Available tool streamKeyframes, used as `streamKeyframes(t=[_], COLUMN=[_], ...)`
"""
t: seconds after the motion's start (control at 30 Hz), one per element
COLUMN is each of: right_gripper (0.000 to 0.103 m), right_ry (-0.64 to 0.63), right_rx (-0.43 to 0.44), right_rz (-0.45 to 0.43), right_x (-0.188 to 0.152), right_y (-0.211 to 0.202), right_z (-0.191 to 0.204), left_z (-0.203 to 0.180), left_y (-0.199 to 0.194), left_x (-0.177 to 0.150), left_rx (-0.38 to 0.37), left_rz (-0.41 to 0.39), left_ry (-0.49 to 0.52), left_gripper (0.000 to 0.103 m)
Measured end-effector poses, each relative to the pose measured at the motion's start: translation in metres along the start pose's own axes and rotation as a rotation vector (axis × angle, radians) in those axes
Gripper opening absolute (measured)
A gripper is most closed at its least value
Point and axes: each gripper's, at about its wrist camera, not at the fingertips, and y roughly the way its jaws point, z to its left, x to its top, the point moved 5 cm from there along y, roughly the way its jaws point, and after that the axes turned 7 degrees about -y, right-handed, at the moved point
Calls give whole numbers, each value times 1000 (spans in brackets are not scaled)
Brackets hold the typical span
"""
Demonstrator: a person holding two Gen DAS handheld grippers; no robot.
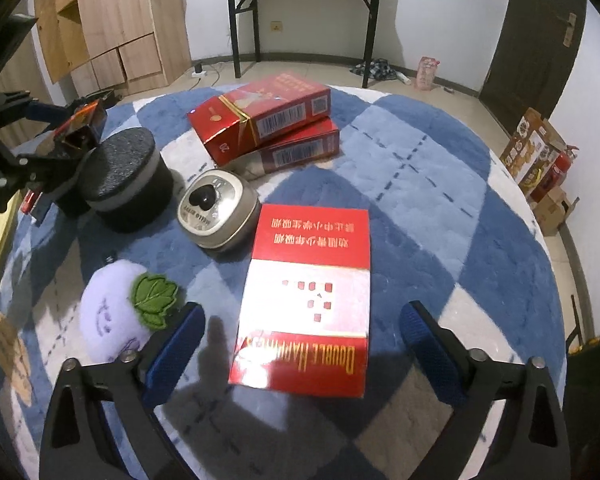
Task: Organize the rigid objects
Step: 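Grasp a dark red box with the left tool while the right tool grasps the red Double Happiness box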
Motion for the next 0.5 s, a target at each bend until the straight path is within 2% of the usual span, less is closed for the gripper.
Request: streamKeyframes(t=[0.03,0.07,0.17,0.27,0.33,0.4,0.5], right_gripper=[81,73,59,56,55,55,55], right_ry=[-5,-8,-13,-6,5,11,-45], right_rx=[-1,-4,7,21,19,16,20], right_rz=[8,5,-25,-45,-64,-102,-163], right_x=[0,0,1,-2,-4,-3,4], right_y=[4,5,5,1,-7,-22,-50], right_z=[-1,-2,-4,-6,-10,-13,-8], left_z=[-1,-1,-4,0,4,9,30], left_y=[-1,-4,-10,-17,-26,-47,-91], left_x=[1,1,2,3,2,0,-16], left_rx=[-12,-27,-39,-62,-39,-45,-35], left_rz=[-2,-9,-35,-61,-86,-137,-222], left_ry=[-16,-27,-38,-105,-137,-173,-267], left_gripper=[70,68,64,61,60,59,59])
